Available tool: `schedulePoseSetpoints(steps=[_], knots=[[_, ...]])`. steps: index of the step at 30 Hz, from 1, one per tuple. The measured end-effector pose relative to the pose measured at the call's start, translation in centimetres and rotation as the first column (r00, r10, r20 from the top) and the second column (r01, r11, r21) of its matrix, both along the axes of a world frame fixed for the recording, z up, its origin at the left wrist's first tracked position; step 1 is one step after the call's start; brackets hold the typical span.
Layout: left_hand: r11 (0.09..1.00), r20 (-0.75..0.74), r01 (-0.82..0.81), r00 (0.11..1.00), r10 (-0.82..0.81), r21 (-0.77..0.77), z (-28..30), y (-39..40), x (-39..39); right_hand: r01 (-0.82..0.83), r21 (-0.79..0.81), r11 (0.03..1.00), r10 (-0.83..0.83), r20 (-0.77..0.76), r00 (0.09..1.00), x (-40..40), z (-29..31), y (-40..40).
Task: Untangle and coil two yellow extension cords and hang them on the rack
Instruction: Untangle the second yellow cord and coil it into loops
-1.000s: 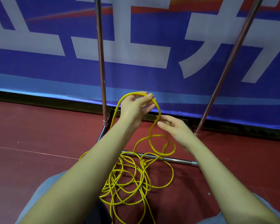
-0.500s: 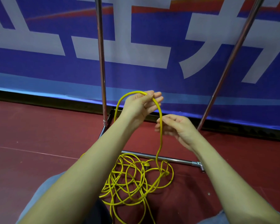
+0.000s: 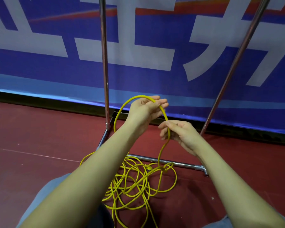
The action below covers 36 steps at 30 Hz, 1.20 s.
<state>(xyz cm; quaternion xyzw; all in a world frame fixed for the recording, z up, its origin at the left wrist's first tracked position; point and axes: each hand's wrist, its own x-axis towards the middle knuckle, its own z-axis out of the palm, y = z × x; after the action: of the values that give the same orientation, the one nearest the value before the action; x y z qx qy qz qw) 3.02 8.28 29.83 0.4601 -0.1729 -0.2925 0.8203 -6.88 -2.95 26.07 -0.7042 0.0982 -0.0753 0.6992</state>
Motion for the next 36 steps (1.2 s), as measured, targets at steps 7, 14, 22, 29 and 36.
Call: schedulePoseSetpoints(steps=[7,14,22,29,36], knots=[[0.967,-0.223,-0.157,0.968,0.112,-0.199,0.8,0.7,1.6,-0.018,0.032,0.999,0.018,-0.016,1.000,-0.2,-1.2,-0.8],[0.991,-0.103,-0.046,0.994,0.034,-0.123,-0.2,-0.2,-0.2,0.060,0.068,0.996,-0.064,0.057,0.996,0.1,0.7,-0.9],[0.943,-0.272,-0.136,0.961,0.051,-0.305,2.1,-0.2,0.3,-0.075,0.045,0.996,0.082,-0.194,0.978,-0.4,-1.1,-1.0],[0.997,-0.124,-0.030,0.992,0.021,-0.065,-0.9,-0.9,-0.7,0.001,0.015,1.000,0.001,-0.143,0.990,-0.3,-1.1,-0.7],[0.990,-0.091,-0.006,0.996,-0.007,-0.139,0.8,-0.6,-0.1,-0.062,0.057,0.996,0.071,-0.162,0.984,-0.6,-0.9,-0.5]])
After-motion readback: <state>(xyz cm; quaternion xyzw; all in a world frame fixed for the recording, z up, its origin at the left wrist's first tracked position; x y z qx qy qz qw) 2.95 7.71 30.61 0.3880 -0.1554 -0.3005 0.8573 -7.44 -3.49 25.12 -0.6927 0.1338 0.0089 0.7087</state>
